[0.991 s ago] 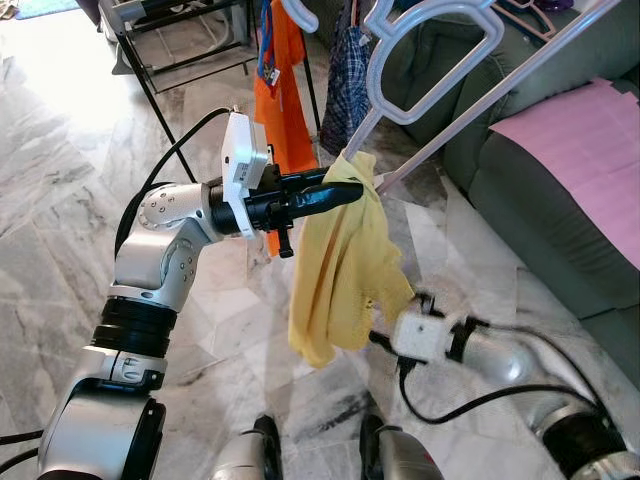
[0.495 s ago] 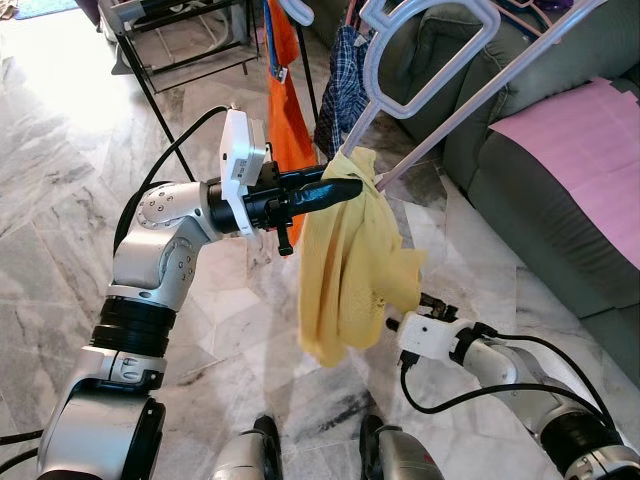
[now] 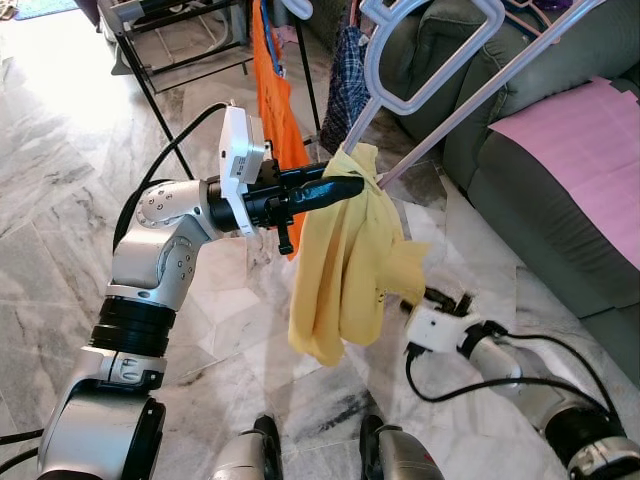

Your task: Hang hanger

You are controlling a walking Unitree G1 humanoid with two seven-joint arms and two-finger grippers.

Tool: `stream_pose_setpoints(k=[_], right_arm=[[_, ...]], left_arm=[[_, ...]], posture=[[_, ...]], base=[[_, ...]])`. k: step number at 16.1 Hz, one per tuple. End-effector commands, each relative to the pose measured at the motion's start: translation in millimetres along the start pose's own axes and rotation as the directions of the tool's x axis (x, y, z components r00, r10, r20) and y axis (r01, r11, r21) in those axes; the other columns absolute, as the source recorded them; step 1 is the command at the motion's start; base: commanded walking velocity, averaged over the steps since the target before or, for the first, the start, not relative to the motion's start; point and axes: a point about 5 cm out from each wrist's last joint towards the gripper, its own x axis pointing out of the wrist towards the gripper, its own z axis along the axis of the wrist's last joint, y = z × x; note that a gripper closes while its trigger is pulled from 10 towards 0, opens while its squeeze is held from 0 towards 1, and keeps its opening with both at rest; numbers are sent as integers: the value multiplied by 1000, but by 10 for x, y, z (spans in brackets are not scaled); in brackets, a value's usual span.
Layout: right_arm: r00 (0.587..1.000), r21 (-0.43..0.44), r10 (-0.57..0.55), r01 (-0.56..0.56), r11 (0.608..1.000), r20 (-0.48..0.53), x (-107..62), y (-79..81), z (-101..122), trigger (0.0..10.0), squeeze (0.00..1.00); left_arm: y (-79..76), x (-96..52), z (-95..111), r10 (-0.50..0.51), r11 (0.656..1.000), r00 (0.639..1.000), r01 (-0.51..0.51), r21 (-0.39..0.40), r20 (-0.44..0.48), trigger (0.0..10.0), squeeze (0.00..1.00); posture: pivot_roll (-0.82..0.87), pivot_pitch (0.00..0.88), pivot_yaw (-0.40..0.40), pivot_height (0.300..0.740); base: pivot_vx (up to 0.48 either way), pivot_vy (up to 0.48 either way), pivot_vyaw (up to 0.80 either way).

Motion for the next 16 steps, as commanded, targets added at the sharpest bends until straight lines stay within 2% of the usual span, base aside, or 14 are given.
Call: stream_pose_setpoints(k=[1, 7, 11, 12, 16], right_arm=[[1000, -6, -6, 6, 1000, -13, -39, 28, -53, 0, 0], [997, -4, -77, 77, 997, -2, -107, -124, -94, 0, 0], [985, 95, -166, 171, 981, -56, -297, -313, -275, 0, 0], [973, 130, -212, 223, 966, -91, -371, -398, -356, 0, 0], [954, 138, -274, 290, 947, -121, -472, -573, -439, 0, 0]], left_arm=[[-20, 16, 104, -21, 999, 999, 20, 36, 35, 10000, 0], [-2, -25, 48, -1, 999, 1000, 0, 32, 18, 10000, 0], [14, -132, -52, 38, 999, 999, -38, 9, -7, 10000, 0], [19, -155, -80, 47, 999, 999, -47, 2, -12, 10000, 0], [16, -166, -140, 57, 998, 998, -57, -12, -17, 10000, 0]], posture=[[-96, 275, 48, 740], [-100, 274, 42, 740], [-108, 275, 40, 740], [-115, 275, 39, 740], [-132, 270, 37, 740]], base=[[0, 0, 0], [0, 0, 0], [0, 0, 0], [0, 0, 0], [0, 0, 0]])
